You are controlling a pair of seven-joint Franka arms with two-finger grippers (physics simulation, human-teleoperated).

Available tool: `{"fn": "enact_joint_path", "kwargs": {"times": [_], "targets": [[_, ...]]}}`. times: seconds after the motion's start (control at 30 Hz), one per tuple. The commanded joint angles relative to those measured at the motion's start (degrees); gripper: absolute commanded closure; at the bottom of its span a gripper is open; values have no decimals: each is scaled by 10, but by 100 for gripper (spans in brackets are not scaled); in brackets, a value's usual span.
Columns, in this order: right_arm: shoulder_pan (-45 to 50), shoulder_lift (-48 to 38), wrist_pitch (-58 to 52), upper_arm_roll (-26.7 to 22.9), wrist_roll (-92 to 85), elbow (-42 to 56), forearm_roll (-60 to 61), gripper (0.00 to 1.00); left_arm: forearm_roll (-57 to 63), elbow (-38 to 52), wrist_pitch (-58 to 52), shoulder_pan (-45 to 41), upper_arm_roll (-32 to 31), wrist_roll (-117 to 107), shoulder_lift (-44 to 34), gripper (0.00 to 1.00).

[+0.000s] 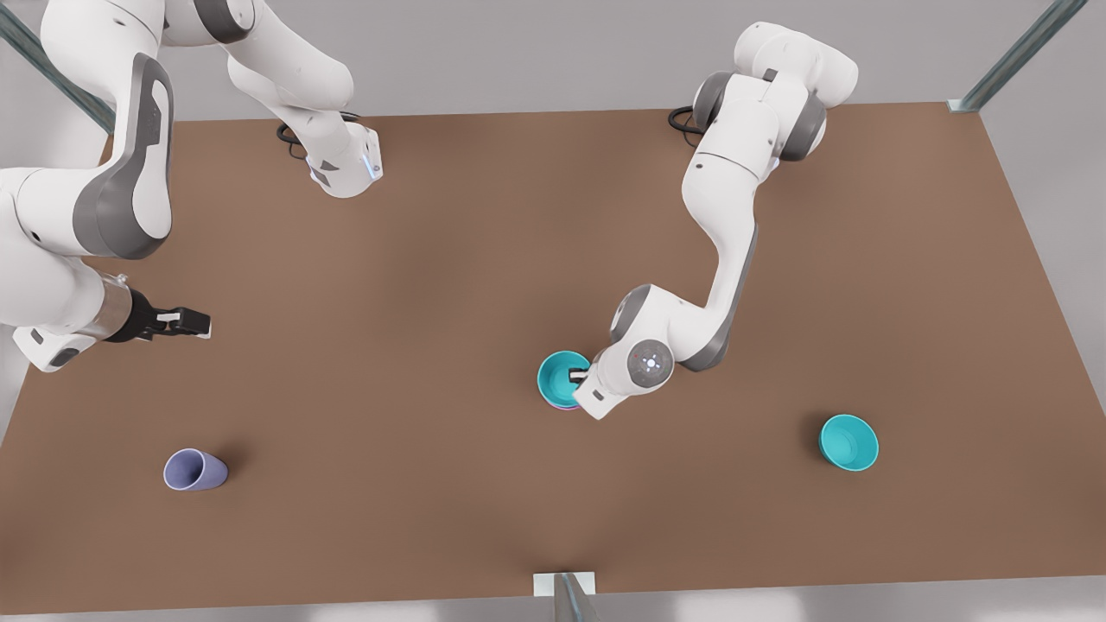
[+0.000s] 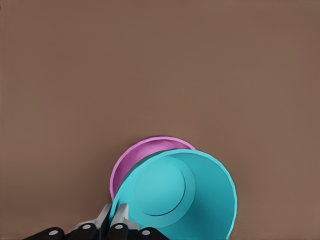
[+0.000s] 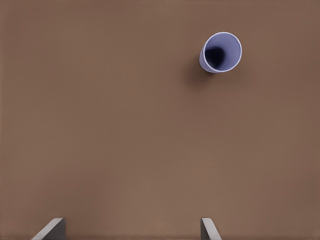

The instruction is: Stack the blue bowl on the pink bowl

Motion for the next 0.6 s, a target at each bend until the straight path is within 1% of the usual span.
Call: {"fn": "enact_joint_path", "kwargs": {"times": [0.0,0.03,0.07,0.13,0.17,0.2,0.23,0.27,0.3,0.37,0.4,0.43,0.57], "targets": [[-1,-1,0,0,-14,0,1,0,-2,-1,5,-1,0,-92,0,79],[0,-1,0,0,-14,0,1,0,-2,-1,5,0,0,-91,0,55],[0,-1,0,0,-14,0,1,0,-2,-2,5,1,0,-90,0,0],[0,-1,0,0,-14,0,0,0,-1,-6,4,4,0,-89,0,0],[0,1,0,0,-14,1,0,0,0,-3,-42,13,3,-89,-12,0],[0,1,0,0,-14,1,0,0,41,1,-187,52,18,-88,-76,0],[0,1,0,0,-13,0,0,0,94,1,-295,92,19,-63,-160,0],[0,1,0,0,-14,0,1,0,122,2,-342,111,19,-28,-204,0],[0,1,0,0,-14,0,1,0,141,2,-377,125,22,33,-231,0],[0,1,0,0,-14,0,1,0,217,3,-406,128,21,156,-267,0],[0,1,0,0,-14,0,1,0,233,0,-405,145,18,234,-295,0],[0,2,0,0,-13,0,1,0,225,-59,-387,163,18,285,-345,0],[0,2,0,0,-13,0,1,0,226,-70,-394,162,20,289,-353,0]]}}
